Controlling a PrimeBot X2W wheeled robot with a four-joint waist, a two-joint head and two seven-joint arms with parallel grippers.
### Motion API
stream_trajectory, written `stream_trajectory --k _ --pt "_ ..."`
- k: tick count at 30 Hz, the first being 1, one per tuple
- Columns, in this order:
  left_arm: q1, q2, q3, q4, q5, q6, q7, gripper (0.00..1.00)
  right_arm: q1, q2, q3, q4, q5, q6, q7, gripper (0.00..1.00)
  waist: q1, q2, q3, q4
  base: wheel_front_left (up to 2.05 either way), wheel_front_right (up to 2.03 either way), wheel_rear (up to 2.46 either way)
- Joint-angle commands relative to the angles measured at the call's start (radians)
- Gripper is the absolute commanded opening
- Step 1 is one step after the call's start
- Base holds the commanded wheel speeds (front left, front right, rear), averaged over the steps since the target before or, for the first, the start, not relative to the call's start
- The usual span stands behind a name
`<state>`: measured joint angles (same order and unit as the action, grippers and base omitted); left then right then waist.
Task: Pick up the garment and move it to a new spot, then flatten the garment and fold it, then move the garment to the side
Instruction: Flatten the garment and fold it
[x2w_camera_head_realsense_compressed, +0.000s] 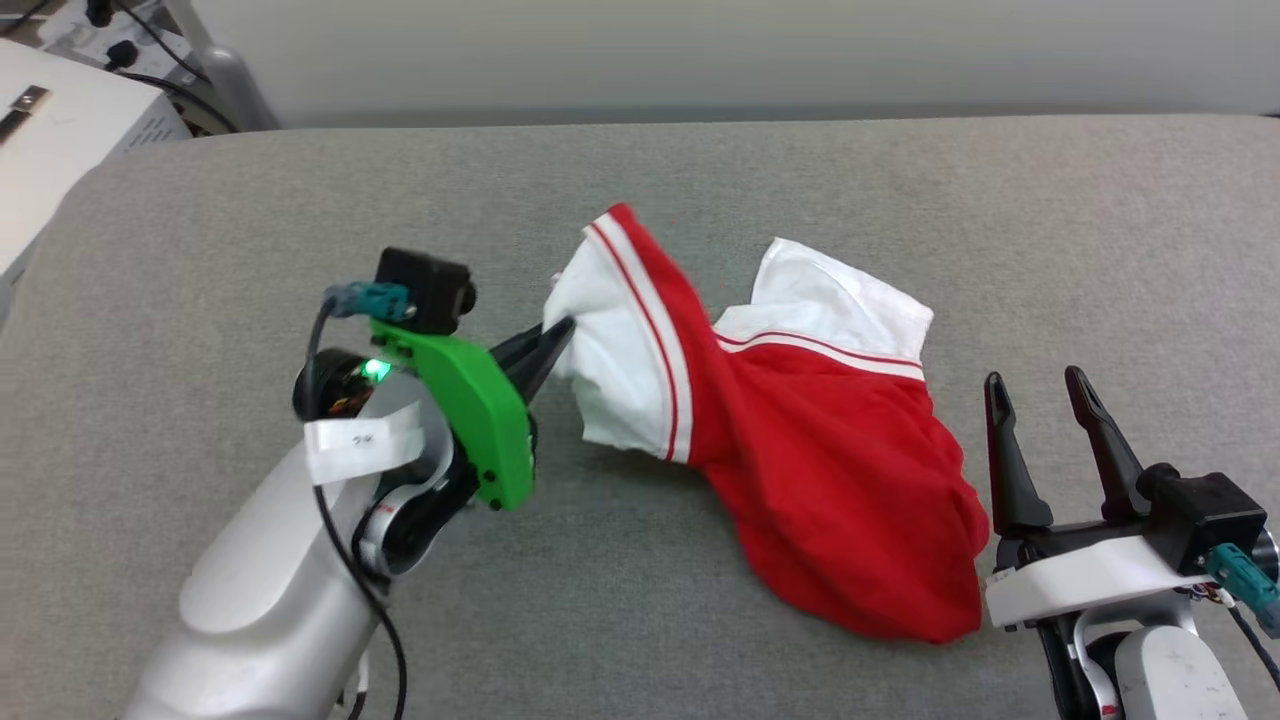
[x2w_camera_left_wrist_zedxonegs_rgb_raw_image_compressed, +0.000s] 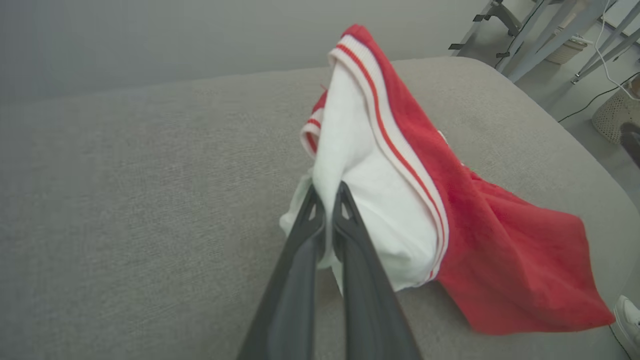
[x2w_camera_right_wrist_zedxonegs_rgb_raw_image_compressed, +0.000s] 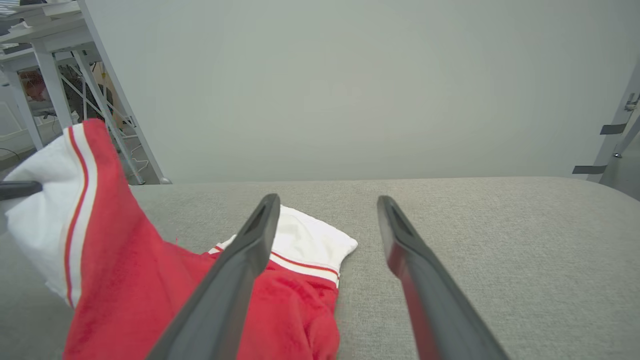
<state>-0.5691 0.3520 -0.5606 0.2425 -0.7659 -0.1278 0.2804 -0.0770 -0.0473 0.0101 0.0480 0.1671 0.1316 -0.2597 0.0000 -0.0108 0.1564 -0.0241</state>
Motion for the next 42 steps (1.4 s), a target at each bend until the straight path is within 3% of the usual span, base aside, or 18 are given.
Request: stream_trajectory --k 1,9,10,11,12,20,28,31,36,42 --pt "0.035 0.022 0.013 -0.005 -0.025 -0.003 -0.009 0.0 0.019 -0.003 -0.003 0.004 0.001 -0.001 -0.002 1.0 0.0 0.0108 -0.031 0.046 0.0 0.0 0.0" --pt "0.075 0.121 0.024 0.122 -0.017 -0.003 -0.032 0.0 0.01 -0.003 -0.009 0.011 -0.012 -0.001 -0.002 1.0 0.0 0.0108 -0.017 0.091 0.0 0.0 0.0" --pt "0.071 0.125 0.023 0.147 -0.012 -0.003 -0.034 0.41 0.007 -0.003 -0.009 0.012 -0.012 -0.001 -0.002 1.0 0.0 0.0108 -0.016 0.093 0.0 0.0 0.0" --pt "0.064 0.131 0.018 0.18 -0.001 -0.002 -0.034 0.97 0.004 -0.003 -0.009 0.013 -0.014 -0.001 -0.002 1.0 0.0 0.0108 -0.014 0.095 0.0 0.0 0.0" --pt "0.057 0.133 0.015 0.212 0.007 0.001 -0.035 1.0 0.001 -0.003 -0.009 0.014 -0.015 -0.001 -0.002 1.0 0.0 0.0108 -0.013 0.097 0.0 0.0 0.0" --pt "0.032 0.11 0.054 0.325 0.053 0.055 -0.23 1.0 0.008 -0.003 -0.013 0.02 -0.013 -0.001 -0.002 1.0 0.0 0.0108 -0.035 0.112 0.0 0.0 0.0" --pt "0.109 0.107 0.105 0.222 0.134 0.13 -0.52 1.0 0.03 -0.003 -0.042 -0.006 -0.013 -0.001 -0.002 1.0 0.0 0.0108 -0.087 0.143 0.0 0.0 0.0" --pt "0.169 0.1 0.134 0.127 0.19 0.171 -0.54 1.0 0.039 -0.003 -0.051 -0.02 -0.016 -0.001 -0.002 1.0 0.0 0.0108 -0.096 0.158 0.0 0.0 0.0" --pt "0.338 0.023 0.26 -0.12 0.334 0.225 -0.542 1.0 0.051 -0.003 -0.063 -0.038 -0.022 -0.001 -0.002 1.0 0.0 0.0108 -0.099 0.18 0.0 0.0 0.0" --pt "0.482 -0.087 0.347 -0.227 0.459 0.192 -0.542 1.0 0.05 -0.003 -0.06 -0.04 -0.046 -0.001 -0.002 1.0 0.0 0.0108 -0.085 0.199 0.0 0.0 0.0"
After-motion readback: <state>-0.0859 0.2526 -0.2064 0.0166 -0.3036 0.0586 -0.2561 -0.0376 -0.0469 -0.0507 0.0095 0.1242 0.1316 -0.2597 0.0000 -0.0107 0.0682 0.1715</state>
